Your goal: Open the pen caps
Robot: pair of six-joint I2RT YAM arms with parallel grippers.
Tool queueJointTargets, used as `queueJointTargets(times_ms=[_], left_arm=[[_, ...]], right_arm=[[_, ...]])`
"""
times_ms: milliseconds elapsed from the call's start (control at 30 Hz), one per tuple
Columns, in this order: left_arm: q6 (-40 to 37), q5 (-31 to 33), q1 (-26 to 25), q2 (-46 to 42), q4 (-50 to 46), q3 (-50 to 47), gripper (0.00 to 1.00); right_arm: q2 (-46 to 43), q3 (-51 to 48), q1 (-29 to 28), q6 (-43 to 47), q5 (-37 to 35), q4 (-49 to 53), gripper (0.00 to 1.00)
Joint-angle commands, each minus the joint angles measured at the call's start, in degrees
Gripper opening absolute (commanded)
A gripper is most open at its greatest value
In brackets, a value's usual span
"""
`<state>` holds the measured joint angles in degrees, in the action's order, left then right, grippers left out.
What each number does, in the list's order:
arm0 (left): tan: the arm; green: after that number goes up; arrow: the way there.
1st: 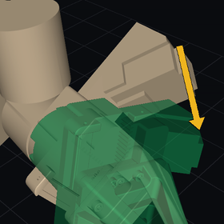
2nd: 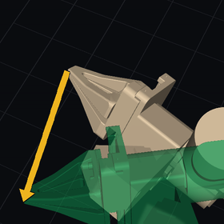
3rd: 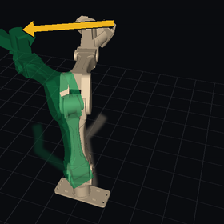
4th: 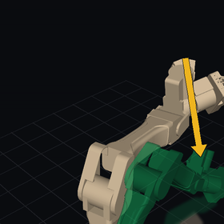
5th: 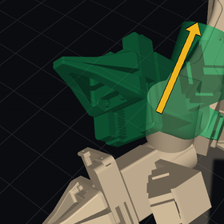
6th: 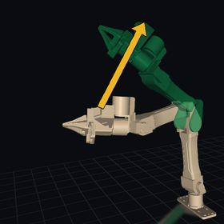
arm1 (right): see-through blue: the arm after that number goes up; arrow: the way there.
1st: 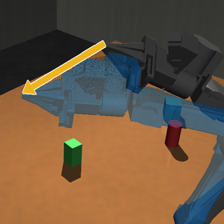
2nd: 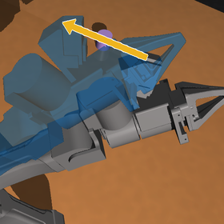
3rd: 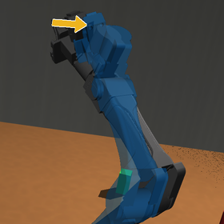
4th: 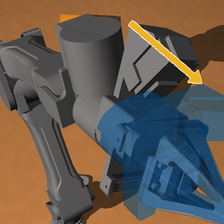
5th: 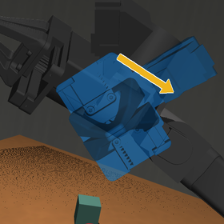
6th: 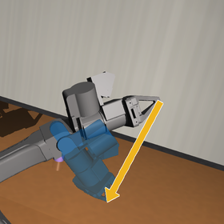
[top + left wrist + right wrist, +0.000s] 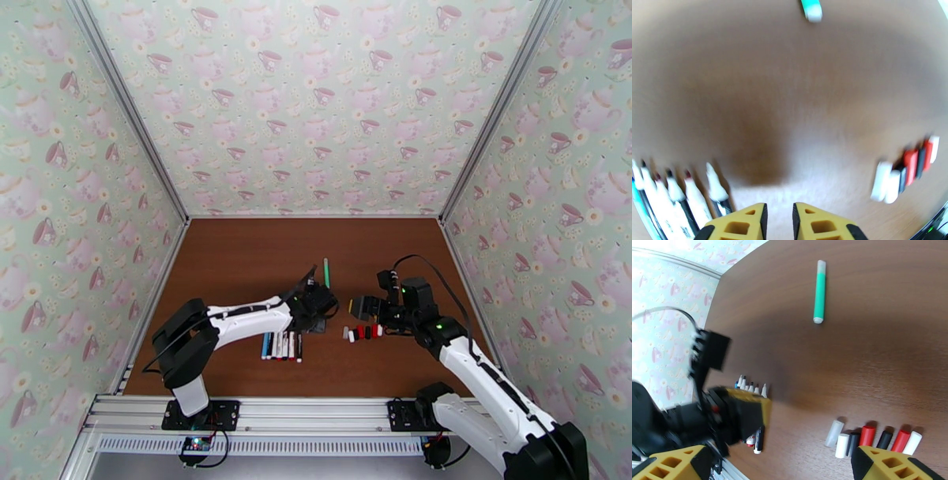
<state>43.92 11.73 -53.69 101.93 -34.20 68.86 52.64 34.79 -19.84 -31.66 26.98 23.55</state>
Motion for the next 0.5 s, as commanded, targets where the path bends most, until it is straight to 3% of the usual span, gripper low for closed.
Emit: queueJointTargets(times_ms=[0,100,167,467], left_arm=[[-2.1,-1.4,2.1,0.8,0.7,3.3,0.26],[-2.7,-1.6,4.0,2.1,1.2,5.1,0.27],[-3.0,-2.5,5.8,3.2,1.7,6.6,0.34],[-5.8,-5.7,10.4,12.7,-0.5,19.6,0.49]], right_arm=[[-0.4,1.6,-0.3,0.8,-3.4,1.7,1.00],[0.2,2.4,-0.2,1.0,-4.0,1.9,1.00],[0.7,3.2,-0.3,1.5,-4.5,2.6,0.99],[2.2,5.4,-0.2,2.5,-5.5,5.1,0.99]])
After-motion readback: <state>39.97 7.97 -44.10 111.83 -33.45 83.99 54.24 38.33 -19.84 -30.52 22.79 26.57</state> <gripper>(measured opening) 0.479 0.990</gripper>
